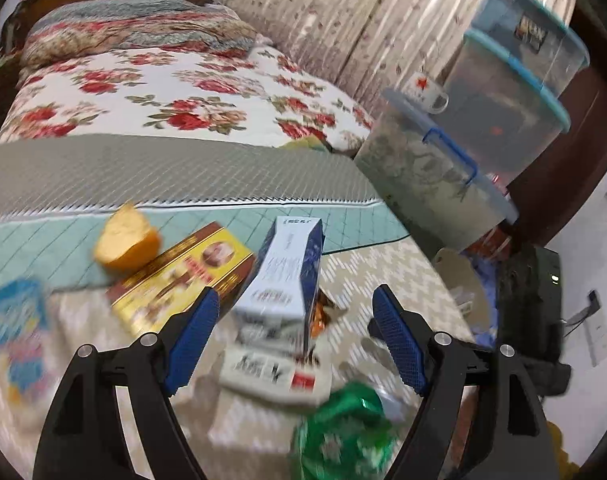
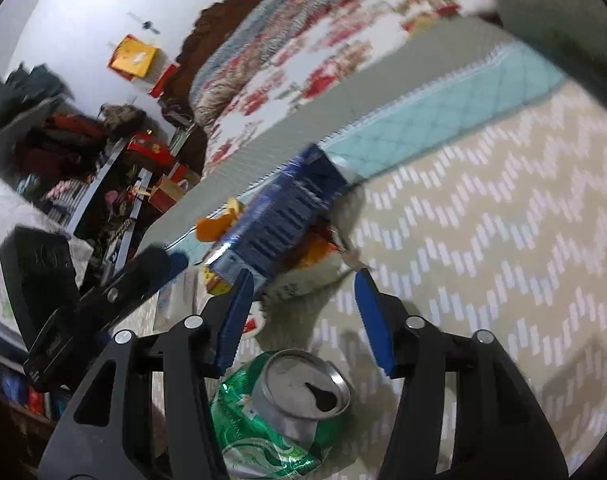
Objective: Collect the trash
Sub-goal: 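Return both grippers to the bed toward the green can and milk carton, then grasp the white milk carton with the left gripper while the right grasps the green can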
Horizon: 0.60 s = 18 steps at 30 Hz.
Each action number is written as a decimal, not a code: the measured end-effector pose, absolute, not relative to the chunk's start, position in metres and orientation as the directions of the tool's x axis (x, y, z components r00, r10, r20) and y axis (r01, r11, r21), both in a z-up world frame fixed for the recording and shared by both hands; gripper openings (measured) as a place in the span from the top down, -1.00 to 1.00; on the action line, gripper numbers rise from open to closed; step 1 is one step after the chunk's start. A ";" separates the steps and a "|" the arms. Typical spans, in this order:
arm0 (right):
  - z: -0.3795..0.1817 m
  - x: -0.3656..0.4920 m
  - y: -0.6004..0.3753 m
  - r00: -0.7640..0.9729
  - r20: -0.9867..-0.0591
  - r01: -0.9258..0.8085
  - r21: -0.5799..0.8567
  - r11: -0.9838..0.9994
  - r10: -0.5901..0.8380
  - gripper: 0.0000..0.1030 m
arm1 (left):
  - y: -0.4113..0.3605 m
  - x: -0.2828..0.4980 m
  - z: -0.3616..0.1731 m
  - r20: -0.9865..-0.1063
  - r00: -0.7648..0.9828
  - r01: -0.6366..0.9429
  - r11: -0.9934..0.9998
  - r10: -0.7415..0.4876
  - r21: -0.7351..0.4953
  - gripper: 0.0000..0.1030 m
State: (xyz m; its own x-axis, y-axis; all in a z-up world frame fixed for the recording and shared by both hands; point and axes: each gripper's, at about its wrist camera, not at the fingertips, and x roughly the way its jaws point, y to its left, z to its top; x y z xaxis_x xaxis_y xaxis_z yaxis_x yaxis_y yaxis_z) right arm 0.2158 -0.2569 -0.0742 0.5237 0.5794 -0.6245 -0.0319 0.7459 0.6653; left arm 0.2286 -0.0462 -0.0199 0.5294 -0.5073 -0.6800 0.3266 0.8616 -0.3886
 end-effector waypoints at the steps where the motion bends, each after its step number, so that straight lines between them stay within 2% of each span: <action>1: -0.077 0.216 -0.262 0.526 -0.623 -0.016 0.673 0.740 0.578 -0.05 | -0.054 0.233 -0.024 -0.695 0.520 0.332 0.868 -0.496 -0.370 -0.45; 4: -0.080 0.216 -0.270 0.533 -0.616 0.001 0.686 0.728 0.580 -0.05 | -0.068 0.241 -0.037 -0.731 0.509 0.333 0.887 -0.454 -0.319 -0.36; 5: -0.080 0.216 -0.273 0.534 -0.617 0.005 0.686 0.727 0.578 -0.05 | -0.069 0.242 -0.040 -0.738 0.504 0.333 0.889 -0.449 -0.313 -0.04; 6: -0.081 0.217 -0.275 0.532 -0.618 0.008 0.688 0.726 0.579 -0.05 | -0.068 0.245 -0.043 -0.746 0.491 0.331 0.889 -0.449 -0.317 0.09; 11: -0.084 0.216 -0.266 0.510 -0.625 -0.002 0.686 0.727 0.591 -0.05 | -0.052 0.240 -0.034 -0.706 0.524 0.315 0.879 -0.476 -0.358 0.10; 18: -0.073 0.215 -0.243 0.484 -0.638 -0.056 0.660 0.749 0.599 -0.07 | -0.002 0.192 0.009 -0.582 0.614 0.316 0.842 -0.533 -0.438 0.10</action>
